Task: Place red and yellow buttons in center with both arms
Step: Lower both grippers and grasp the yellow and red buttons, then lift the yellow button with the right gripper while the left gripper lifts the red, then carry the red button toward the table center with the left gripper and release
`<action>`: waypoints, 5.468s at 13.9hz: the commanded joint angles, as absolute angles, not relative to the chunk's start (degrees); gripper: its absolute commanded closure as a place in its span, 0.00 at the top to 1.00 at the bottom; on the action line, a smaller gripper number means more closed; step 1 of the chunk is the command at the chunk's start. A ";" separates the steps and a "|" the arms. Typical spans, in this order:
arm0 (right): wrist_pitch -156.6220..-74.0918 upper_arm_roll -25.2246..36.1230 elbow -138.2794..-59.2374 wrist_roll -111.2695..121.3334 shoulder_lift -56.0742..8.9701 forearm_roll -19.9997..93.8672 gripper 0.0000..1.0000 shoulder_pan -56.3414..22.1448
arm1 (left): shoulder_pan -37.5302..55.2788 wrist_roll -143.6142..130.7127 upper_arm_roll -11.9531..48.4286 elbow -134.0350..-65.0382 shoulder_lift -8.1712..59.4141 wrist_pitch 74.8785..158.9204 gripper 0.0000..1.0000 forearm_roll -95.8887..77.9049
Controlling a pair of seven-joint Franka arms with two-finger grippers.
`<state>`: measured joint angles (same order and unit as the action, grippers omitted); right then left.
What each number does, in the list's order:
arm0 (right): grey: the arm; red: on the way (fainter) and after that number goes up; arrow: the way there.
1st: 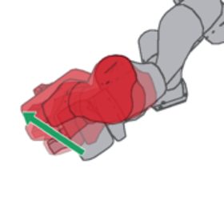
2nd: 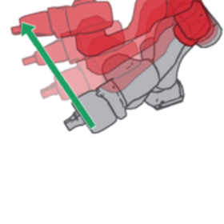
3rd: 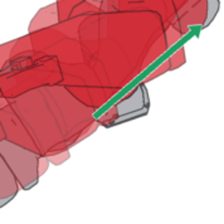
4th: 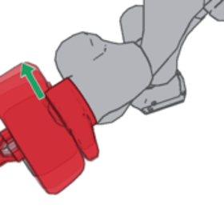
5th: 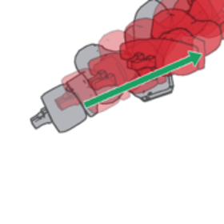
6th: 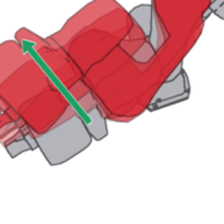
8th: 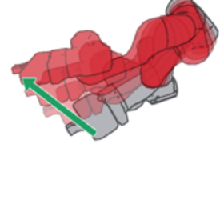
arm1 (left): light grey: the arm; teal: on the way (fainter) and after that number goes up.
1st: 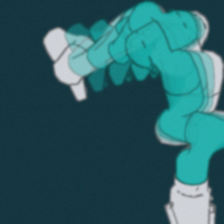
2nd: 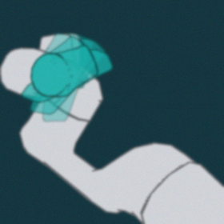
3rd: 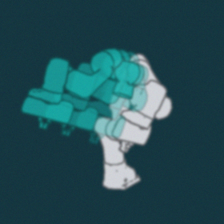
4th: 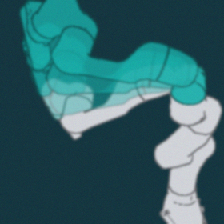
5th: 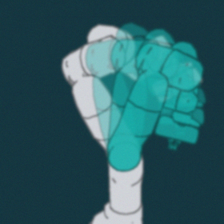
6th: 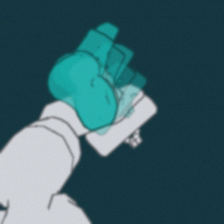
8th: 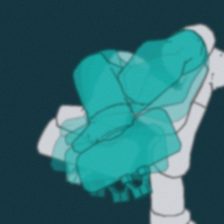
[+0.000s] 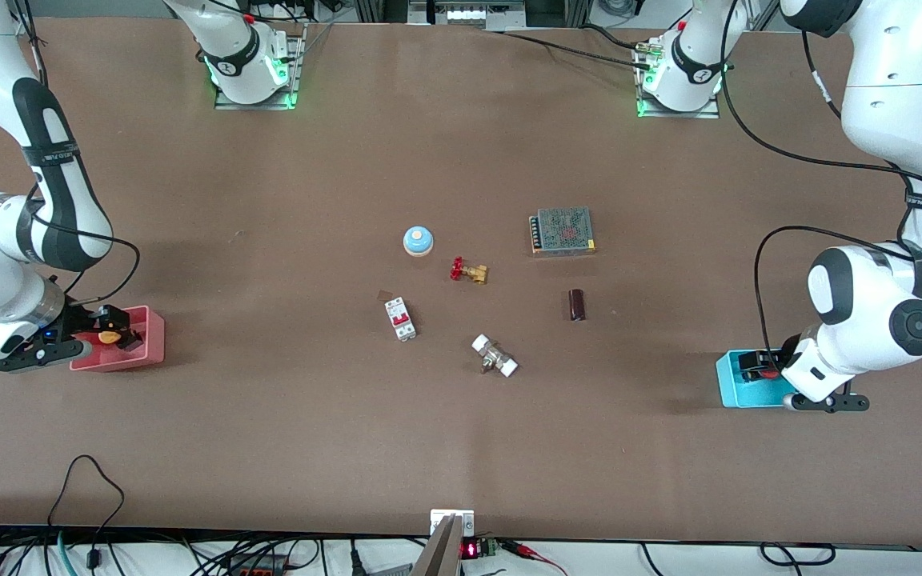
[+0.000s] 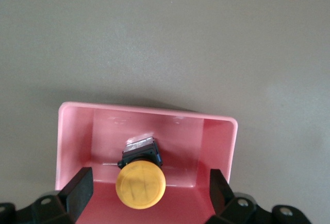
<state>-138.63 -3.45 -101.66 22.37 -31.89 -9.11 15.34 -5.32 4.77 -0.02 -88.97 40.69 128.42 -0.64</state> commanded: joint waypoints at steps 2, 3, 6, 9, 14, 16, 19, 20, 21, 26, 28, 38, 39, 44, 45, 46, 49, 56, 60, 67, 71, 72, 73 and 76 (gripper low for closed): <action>-139.48 -4.04 -102.39 22.06 -32.16 -9.05 1.00 15.91 | -5.27 5.80 -0.17 -88.16 42.18 128.76 1.00 0.17; -139.66 -4.04 -102.39 22.06 -32.25 -9.05 1.00 15.82 | -5.27 5.80 -0.26 -88.15 42.27 128.76 0.99 0.09; -139.83 -4.04 -102.30 22.15 -32.78 -9.05 0.99 15.82 | -5.27 5.80 -0.26 -88.15 42.80 128.76 0.90 0.09; -140.36 -4.04 -102.22 22.15 -33.40 -8.97 0.95 15.82 | -5.36 5.63 -0.26 -88.15 42.80 128.76 0.75 -0.18; -140.36 -4.04 -102.22 22.59 -33.40 -9.05 0.69 15.82 | -5.36 5.71 -0.53 -88.15 42.80 128.76 0.51 -0.18; -140.36 -4.04 -102.22 22.67 -33.40 -9.05 0.60 15.82 | -5.36 5.71 -0.53 -88.15 42.80 128.85 0.45 -0.35; -140.19 -4.04 -102.22 22.68 -33.40 -9.05 0.46 15.65 | -5.36 5.71 -0.62 -88.15 42.71 131.22 0.38 -0.26; -140.19 -4.04 -102.22 22.76 -33.40 -9.05 0.43 15.64 | -5.36 5.71 -0.62 -88.15 42.63 131.22 0.35 -0.26; -140.19 -4.04 -102.22 22.76 -33.40 -9.05 0.41 15.64 | -5.36 5.71 -0.62 -88.15 42.54 131.22 0.33 -0.18; -140.10 -4.04 -101.95 22.85 -33.40 -9.31 0.35 15.47 | -5.36 5.71 -0.62 -88.68 37.46 130.70 0.29 0.35; -139.92 -4.04 -101.69 23.29 -32.79 -9.49 0.35 15.47 | -5.27 5.71 -0.62 -90.78 33.16 130.34 0.29 0.35; -114.99 -4.13 -100.55 22.09 -14.61 -5.90 0.35 9.94 | 4.65 -0.77 0.62 -101.60 24.07 122.19 0.25 -3.69; -113.05 -4.39 -100.55 19.02 -13.28 -5.63 0.35 8.37 | 6.40 -2.79 0.62 -101.60 24.78 120.69 0.25 -3.69; -113.97 -4.57 -102.91 0.91 -14.31 -5.54 0.35 -1.47 | 8.70 -4.04 0.70 -101.51 30.92 119.53 0.25 -8.15; -116.43 -4.57 -104.05 -1.21 -15.37 -5.54 0.35 -3.06 | 9.05 -4.13 0.70 -101.51 32.07 119.62 0.25 -9.83; -119.15 -4.57 -105.19 -2.10 -16.16 -5.36 0.35 -3.86 | 9.40 -4.13 0.70 -101.51 32.43 119.79 0.25 -10.37; -126.37 -4.57 -107.48 -2.29 -19.33 -5.19 0.35 -4.57 | 10.28 -4.13 0.62 -101.51 32.69 120.06 0.26 -10.37; -132.71 -4.31 -108.81 -8.96 -26.18 -5.54 0.32 -9.22 | 10.72 -3.34 0.62 -101.51 32.87 120.85 0.58 -10.28; -134.20 -4.04 -108.81 -10.89 -28.12 -6.15 0.32 -10.81 | 10.72 -3.25 0.62 -101.60 32.35 120.41 0.95 -10.28; -134.82 -2.72 -108.81 -11.07 -29.35 -6.42 0.33 -12.22 | 7.83 -3.34 -1.84 -100.64 24.45 120.23 1.00 -9.67; -135.09 -2.29 -108.81 -11.07 -29.71 -6.42 0.36 -12.48 | 5.28 -2.30 -5.35 -99.76 18.30 119.89 1.00 -9.15; -135.44 -2.29 -108.81 -11.07 -29.79 -6.42 0.37 -12.57 | 4.75 -0.46 -5.71 -98.02 17.67 118.06 1.00 -7.57; -135.53 -2.20 -108.81 -11.07 -30.06 -6.42 0.40 -12.66 | 3.96 0.26 -5.71 -95.56 17.49 114.99 1.00 -5.38; -135.62 -2.02 -108.81 -11.07 -30.23 -6.42 0.54 -12.74 | -1.64 0.26 -1.70 -91.33 15.92 109.52 1.00 -2.81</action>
